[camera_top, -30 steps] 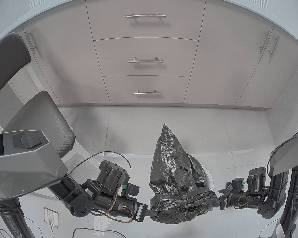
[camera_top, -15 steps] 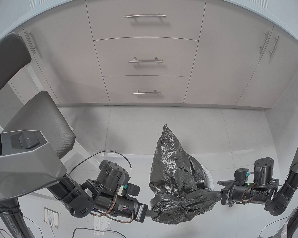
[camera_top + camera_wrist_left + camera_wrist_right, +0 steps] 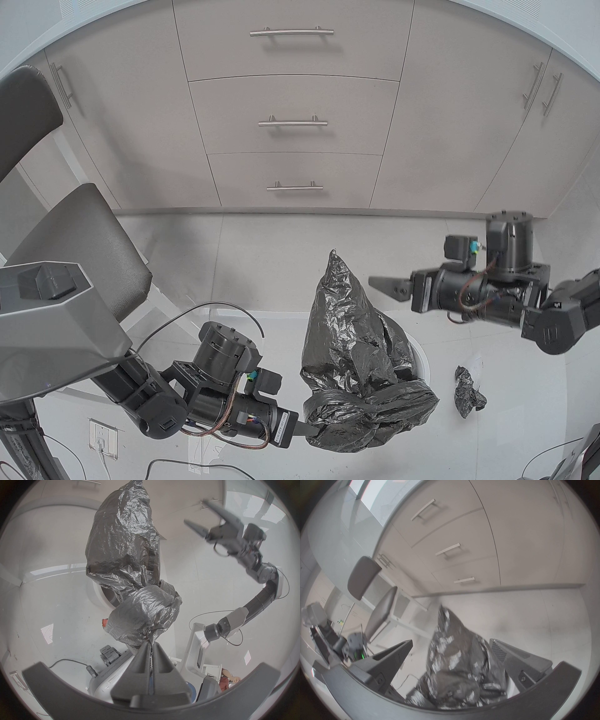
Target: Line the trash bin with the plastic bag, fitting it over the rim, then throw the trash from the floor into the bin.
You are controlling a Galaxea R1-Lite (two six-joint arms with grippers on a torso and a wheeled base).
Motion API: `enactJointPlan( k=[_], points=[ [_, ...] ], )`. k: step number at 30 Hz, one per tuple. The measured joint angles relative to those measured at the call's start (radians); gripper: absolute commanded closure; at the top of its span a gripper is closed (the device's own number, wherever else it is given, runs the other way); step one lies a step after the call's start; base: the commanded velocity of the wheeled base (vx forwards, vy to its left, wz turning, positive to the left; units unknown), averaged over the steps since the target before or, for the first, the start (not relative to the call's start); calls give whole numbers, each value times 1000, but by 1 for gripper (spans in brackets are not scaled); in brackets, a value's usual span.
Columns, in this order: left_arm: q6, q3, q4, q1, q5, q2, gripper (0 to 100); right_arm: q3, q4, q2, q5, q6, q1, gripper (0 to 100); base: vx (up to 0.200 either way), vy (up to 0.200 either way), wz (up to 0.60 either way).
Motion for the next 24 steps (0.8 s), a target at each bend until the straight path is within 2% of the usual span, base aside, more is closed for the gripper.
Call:
enactJointPlan(
  k=[7, 15, 24],
  points=[
    [1, 1, 0, 1, 0, -6, 100, -274, 186, 78, -76, 9, 90, 0, 0, 0, 0],
    [1, 1, 0, 2, 0, -11, 100, -409, 211, 253, -212, 42, 160, 0, 0, 0, 0],
    [1, -1, -1, 0, -1, -12, 100, -512, 307, 359, -296, 59, 176, 0, 0, 0, 0]
  ],
)
